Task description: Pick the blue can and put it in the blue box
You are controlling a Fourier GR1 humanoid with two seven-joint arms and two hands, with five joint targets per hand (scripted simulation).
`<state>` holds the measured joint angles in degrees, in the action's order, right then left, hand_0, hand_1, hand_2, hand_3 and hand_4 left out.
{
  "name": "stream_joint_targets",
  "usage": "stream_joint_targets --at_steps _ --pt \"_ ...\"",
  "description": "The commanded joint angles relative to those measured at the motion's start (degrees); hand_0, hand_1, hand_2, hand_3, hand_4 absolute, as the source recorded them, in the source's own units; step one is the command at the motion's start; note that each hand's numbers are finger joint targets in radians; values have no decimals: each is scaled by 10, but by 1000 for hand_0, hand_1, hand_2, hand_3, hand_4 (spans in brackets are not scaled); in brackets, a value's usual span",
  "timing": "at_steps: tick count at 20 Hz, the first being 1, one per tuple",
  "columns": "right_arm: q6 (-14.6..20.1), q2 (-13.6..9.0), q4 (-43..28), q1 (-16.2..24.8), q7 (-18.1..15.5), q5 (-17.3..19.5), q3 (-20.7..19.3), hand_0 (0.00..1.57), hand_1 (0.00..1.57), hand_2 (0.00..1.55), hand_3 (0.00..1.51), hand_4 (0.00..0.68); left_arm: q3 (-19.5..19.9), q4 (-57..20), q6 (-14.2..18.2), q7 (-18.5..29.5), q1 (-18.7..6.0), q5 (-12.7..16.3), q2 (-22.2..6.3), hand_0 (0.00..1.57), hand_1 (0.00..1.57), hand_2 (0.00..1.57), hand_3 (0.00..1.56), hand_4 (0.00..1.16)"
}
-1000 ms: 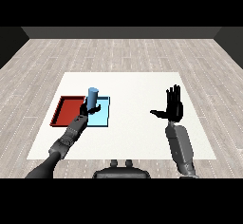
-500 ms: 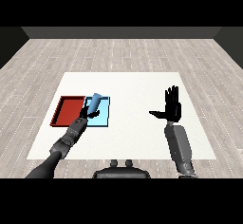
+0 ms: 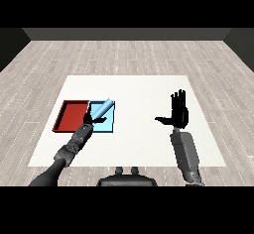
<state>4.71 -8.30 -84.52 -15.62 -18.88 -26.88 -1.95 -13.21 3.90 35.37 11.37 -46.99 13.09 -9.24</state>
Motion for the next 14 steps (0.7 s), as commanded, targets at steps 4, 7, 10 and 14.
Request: stream_joint_targets --at_steps 4,7,10,14 --pt "-14 2 -5 -1 -1 -12 -6 0 0 0 0 0 59 84 49 139 6 44 -10 0 0 0 0 0" --pt "-16 3 -12 -1 -9 -2 3 0 0 0 0 0 74 150 -30 195 -8 61 -4 0 0 0 0 0" --pt "-17 -2 -13 3 12 8 20 0 0 0 0 0 78 216 -108 271 15 75 15 0 0 0 0 0" --pt "-20 -6 -25 41 11 21 29 0 0 0 0 0 59 321 -179 314 88 83 19 0 0 0 0 0"
